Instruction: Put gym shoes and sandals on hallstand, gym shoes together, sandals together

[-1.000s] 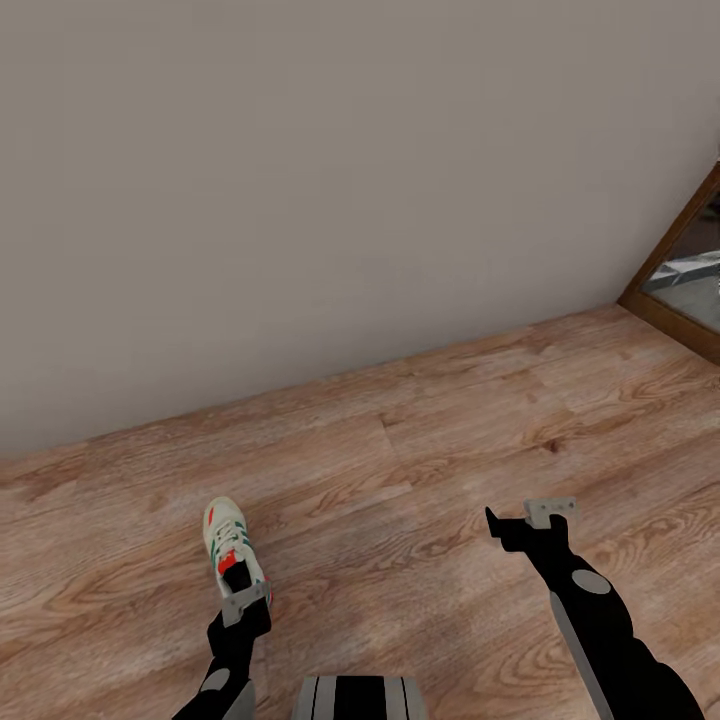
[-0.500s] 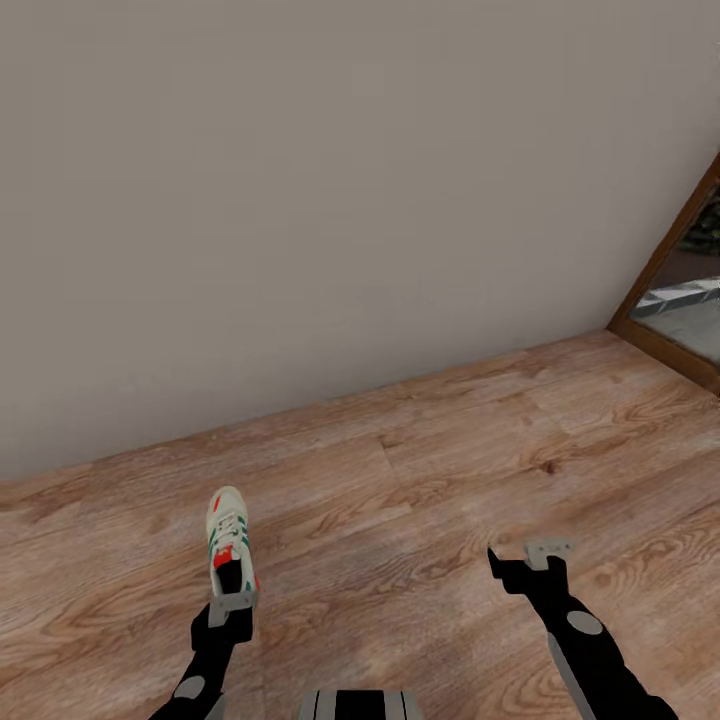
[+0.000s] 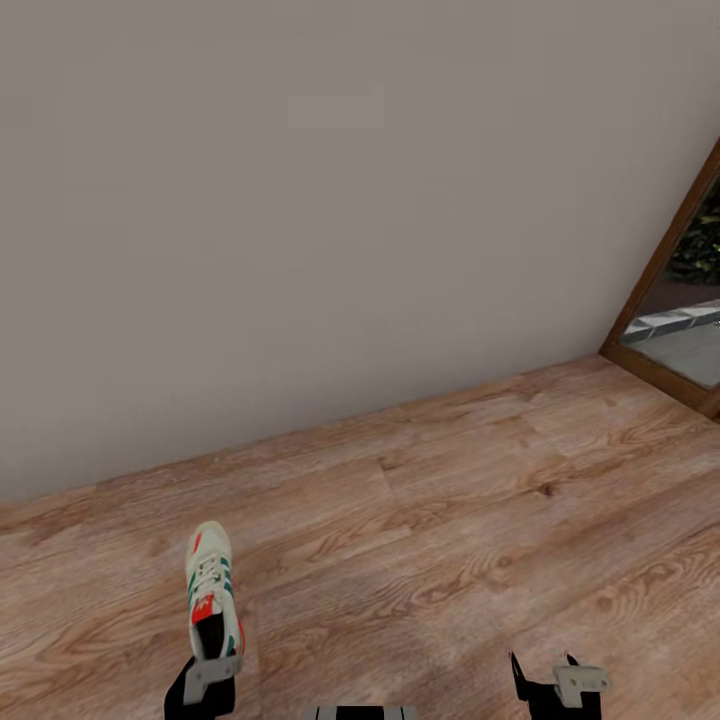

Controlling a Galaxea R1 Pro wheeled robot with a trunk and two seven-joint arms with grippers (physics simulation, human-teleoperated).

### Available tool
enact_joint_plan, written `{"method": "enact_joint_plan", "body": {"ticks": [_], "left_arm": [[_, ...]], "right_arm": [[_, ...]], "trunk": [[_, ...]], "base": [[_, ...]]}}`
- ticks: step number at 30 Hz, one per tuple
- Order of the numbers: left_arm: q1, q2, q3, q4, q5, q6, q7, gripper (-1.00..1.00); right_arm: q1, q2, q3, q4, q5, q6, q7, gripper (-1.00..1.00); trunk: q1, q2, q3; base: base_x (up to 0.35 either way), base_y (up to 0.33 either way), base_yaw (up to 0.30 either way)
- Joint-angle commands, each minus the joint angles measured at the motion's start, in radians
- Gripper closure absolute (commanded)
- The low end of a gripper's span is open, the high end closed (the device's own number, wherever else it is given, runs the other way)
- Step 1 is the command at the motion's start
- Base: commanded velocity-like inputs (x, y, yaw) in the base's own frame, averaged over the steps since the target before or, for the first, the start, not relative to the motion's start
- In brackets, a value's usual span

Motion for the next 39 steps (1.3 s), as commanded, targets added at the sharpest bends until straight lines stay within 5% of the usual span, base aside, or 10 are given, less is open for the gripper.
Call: {"method": "enact_joint_plan", "body": {"ticks": [1,20,34,39], "left_arm": [[0.008,-0.001,0.003,-0.009,0.001,-0.003,0.0,1.0],[0.065,-0.001,0.002,-0.076,-0.001,-0.004,0.005,1.0],[0.066,-0.002,0.001,-0.076,-0.003,-0.004,0.006,1.0],[0.066,-0.002,0.003,-0.076,-0.001,-0.004,0.006,1.0]], "right_arm": [[-0.001,0.0,-0.004,0.014,0.001,-0.015,0.0,-1.0],[-0.001,0.012,-0.011,0.115,0.003,-0.063,0.001,-1.0],[-0.001,0.013,-0.012,0.113,0.003,-0.064,0.0,-1.0],[-0.001,0.013,-0.012,0.113,0.002,-0.065,0.0,-1.0]], "trunk": [[-0.001,0.0,0.005],[-0.073,0.133,0.087],[-0.127,0.231,0.132],[-0.127,0.231,0.132]], "base": [[0.0,0.0,0.0],[0.0,0.0,0.0],[0.0,0.0,0.0],[0.0,0.0,0.0]]}}
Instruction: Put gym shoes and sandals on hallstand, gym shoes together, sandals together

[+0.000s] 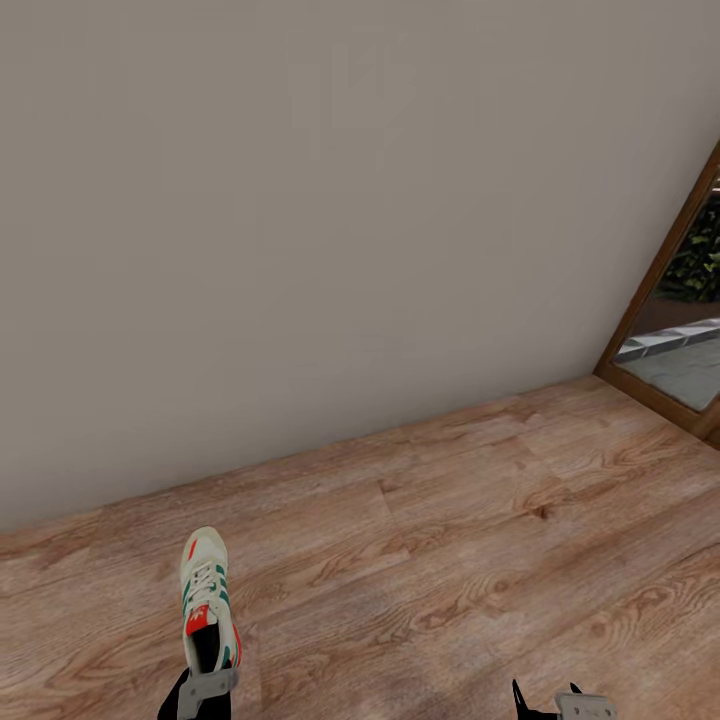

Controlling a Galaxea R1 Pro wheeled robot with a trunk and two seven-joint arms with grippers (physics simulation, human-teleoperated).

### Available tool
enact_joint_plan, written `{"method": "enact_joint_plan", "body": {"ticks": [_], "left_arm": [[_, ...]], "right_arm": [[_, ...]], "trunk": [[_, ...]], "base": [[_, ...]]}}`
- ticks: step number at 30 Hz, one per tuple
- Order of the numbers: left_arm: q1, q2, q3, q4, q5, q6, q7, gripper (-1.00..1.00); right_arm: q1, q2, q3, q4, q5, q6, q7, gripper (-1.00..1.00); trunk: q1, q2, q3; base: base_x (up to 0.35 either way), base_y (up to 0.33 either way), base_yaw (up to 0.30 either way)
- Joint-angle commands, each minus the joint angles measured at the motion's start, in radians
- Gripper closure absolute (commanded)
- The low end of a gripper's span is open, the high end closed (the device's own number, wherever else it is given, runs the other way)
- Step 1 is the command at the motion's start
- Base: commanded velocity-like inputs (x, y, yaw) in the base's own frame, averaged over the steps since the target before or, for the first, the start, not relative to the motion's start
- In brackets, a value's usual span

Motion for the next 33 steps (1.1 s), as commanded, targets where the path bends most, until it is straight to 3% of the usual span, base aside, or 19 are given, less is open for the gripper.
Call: {"method": "enact_joint_plan", "body": {"ticks": [1,9,18,33], "left_arm": [[0.0,-0.001,0.003,0.0,0.001,-0.003,0.0,1.0],[0.0,-0.001,0.003,0.002,0.002,-0.003,0.0,1.0],[0.0,-0.001,0.003,0.001,0.003,-0.003,0.0,1.0],[0.0,-0.001,0.002,0.001,0.002,-0.003,0.0,1.0]], "right_arm": [[-0.001,0.0,-0.002,0.001,0.0,-0.003,0.0,-1.0],[-0.001,0.0,-0.003,0.004,-0.001,-0.002,-0.001,-1.0],[-0.001,0.0,-0.003,0.005,-0.001,-0.002,-0.002,-1.0],[-0.001,0.001,-0.003,0.006,-0.001,-0.002,-0.001,-1.0]], "trunk": [[0.0,0.0,-0.001],[0.0,0.0,0.001],[0.0,0.0,0.011],[0.0,0.0,0.029]], "base": [[0.0,0.0,0.0],[0.0,0.0,0.022],[0.051,0.018,0.162],[0.193,0.249,0.196]]}}
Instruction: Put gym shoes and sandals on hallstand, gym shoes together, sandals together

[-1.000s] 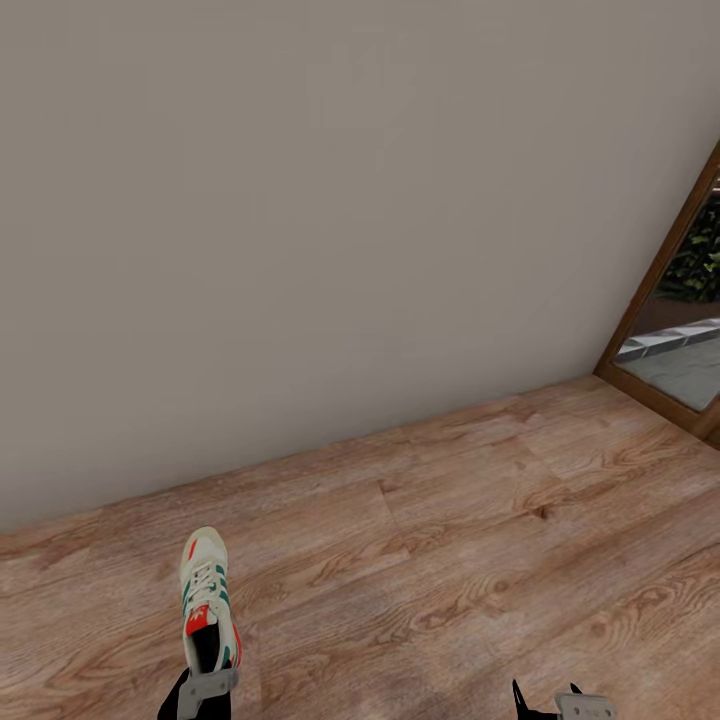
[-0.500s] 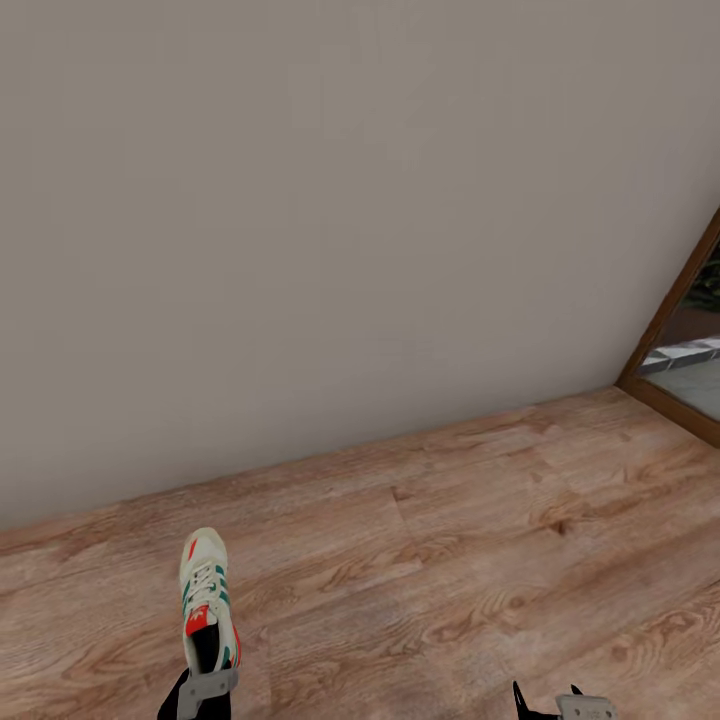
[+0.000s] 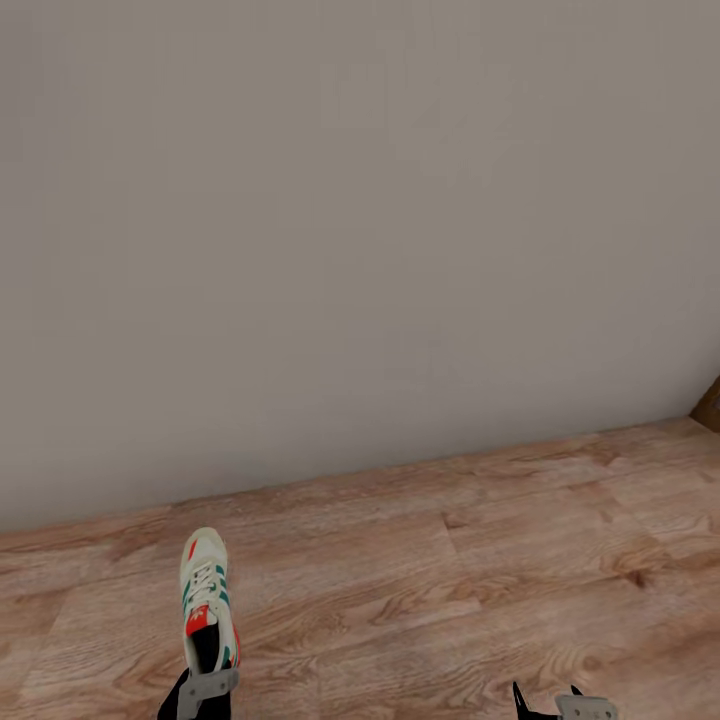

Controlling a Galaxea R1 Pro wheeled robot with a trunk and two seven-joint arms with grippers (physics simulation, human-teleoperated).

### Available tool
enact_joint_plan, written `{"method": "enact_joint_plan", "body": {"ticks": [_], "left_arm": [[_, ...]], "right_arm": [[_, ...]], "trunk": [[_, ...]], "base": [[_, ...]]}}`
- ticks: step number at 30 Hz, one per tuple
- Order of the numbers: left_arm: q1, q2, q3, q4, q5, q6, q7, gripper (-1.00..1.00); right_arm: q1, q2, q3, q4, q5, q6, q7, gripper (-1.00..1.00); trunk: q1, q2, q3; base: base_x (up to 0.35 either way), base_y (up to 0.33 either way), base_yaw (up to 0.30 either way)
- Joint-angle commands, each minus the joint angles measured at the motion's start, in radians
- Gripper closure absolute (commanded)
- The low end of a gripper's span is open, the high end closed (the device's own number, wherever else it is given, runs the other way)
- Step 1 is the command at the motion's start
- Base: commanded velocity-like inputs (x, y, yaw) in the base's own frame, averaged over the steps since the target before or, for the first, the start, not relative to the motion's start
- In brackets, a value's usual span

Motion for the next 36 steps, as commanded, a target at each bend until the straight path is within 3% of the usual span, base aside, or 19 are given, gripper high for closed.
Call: {"method": "enact_joint_plan", "body": {"ticks": [1,14,36], "left_arm": [[-0.001,-0.001,0.002,0.002,0.001,-0.003,0.0,1.0],[-0.001,-0.001,0.002,0.008,-0.002,-0.003,0.0,1.0],[-0.001,-0.002,0.002,0.009,-0.007,-0.003,0.0,1.0]], "right_arm": [[0.0,0.0,-0.002,0.0,0.0,-0.003,-0.001,-1.0],[0.0,0.001,-0.002,0.003,0.0,-0.003,-0.001,-1.0],[0.0,0.001,-0.002,0.003,-0.001,-0.003,-0.001,-1.0]], "trunk": [[0.0,0.0,0.0],[0.0,0.0,0.013],[0.0,0.0,0.033]], "base": [[0.184,0.282,0.215],[0.097,0.099,0.225],[0.038,-0.048,0.228]]}}
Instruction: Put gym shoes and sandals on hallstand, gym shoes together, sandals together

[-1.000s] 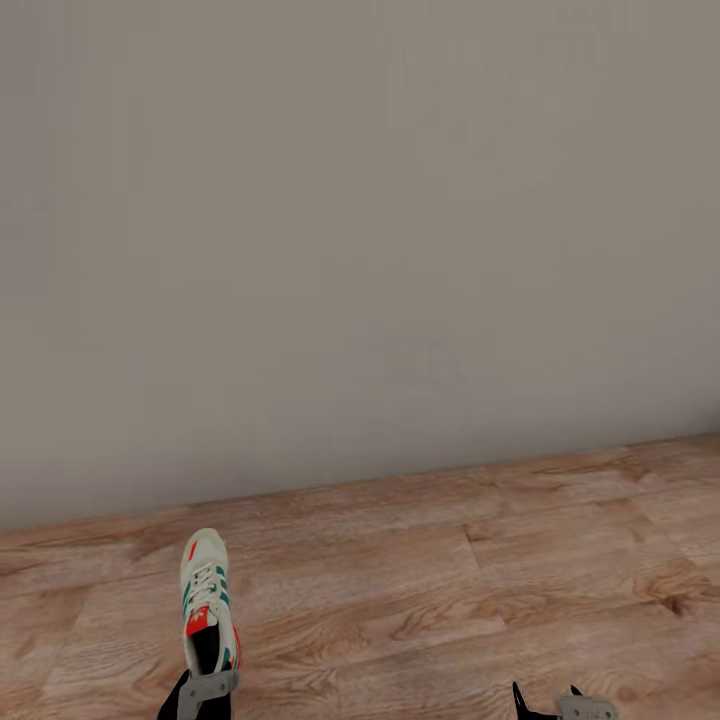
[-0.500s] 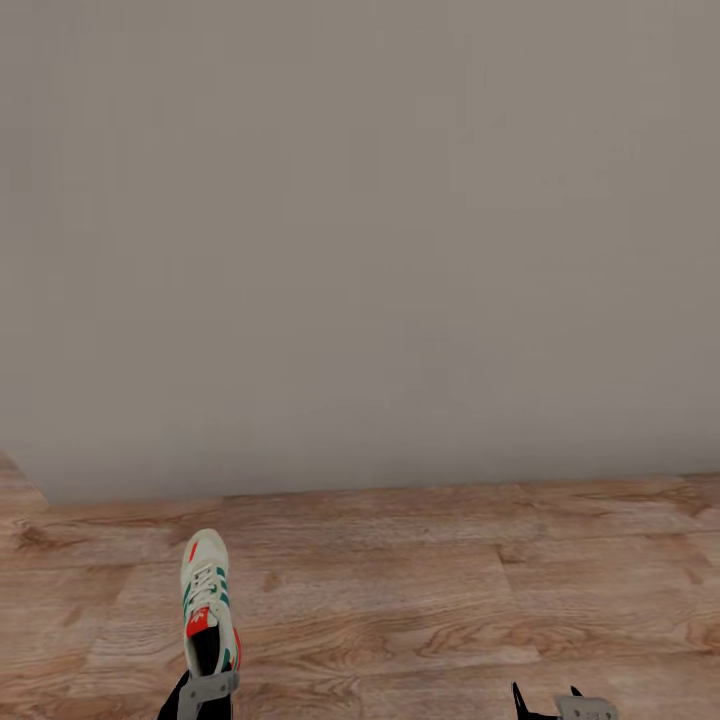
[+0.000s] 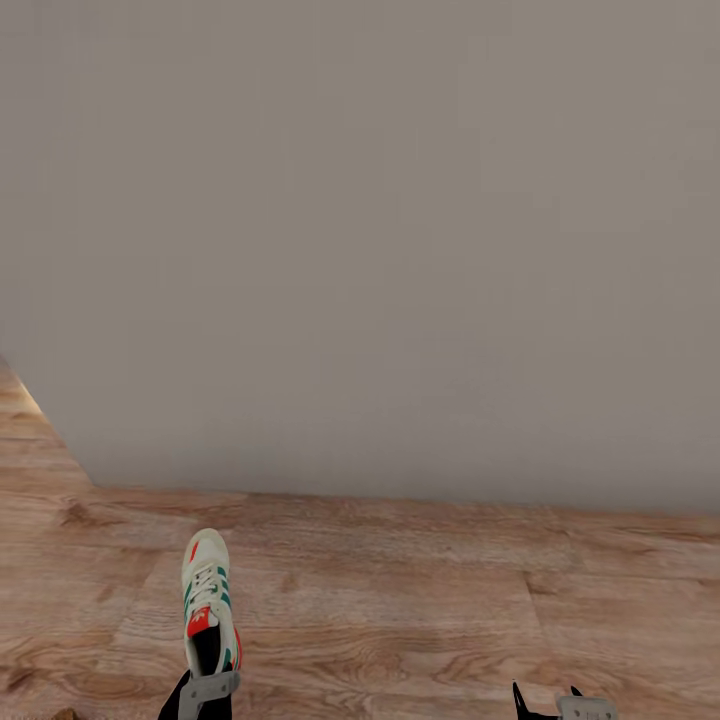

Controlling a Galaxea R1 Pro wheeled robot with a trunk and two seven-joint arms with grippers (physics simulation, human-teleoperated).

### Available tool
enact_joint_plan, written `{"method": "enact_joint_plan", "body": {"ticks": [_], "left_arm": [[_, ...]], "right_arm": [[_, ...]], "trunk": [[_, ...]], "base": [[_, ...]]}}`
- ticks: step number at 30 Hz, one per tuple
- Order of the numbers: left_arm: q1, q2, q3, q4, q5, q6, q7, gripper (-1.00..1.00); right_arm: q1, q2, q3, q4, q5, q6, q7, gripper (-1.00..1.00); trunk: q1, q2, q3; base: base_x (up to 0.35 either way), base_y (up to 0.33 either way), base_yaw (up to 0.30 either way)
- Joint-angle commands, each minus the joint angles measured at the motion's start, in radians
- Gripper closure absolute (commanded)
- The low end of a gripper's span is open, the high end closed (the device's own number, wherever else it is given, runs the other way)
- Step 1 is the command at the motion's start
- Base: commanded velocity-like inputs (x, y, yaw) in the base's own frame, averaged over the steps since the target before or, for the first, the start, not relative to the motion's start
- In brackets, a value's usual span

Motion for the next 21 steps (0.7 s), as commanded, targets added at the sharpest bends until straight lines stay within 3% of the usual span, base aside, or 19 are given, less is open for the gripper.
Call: {"method": "enact_joint_plan", "body": {"ticks": [1,8,21], "left_arm": [[-0.001,-0.001,0.003,0.001,0.0,-0.003,0.0,1.0],[-0.001,-0.001,0.003,0.001,0.0,-0.003,0.0,1.0],[-0.001,-0.001,0.003,0.005,0.002,-0.003,0.001,1.0]], "right_arm": [[0.0,0.0,-0.001,0.001,0.0,-0.003,-0.001,-1.0],[0.0,0.0,-0.001,0.001,0.0,-0.003,0.0,-1.0],[0.0,0.0,-0.001,0.0,0.0,-0.003,0.0,-1.0]], "trunk": [[0.0,0.0,0.0],[0.0,0.0,0.006],[0.0,0.0,0.007]], "base": [[0.146,-0.208,0.228],[0.156,-0.222,0.195],[0.097,-0.117,0.02]]}}
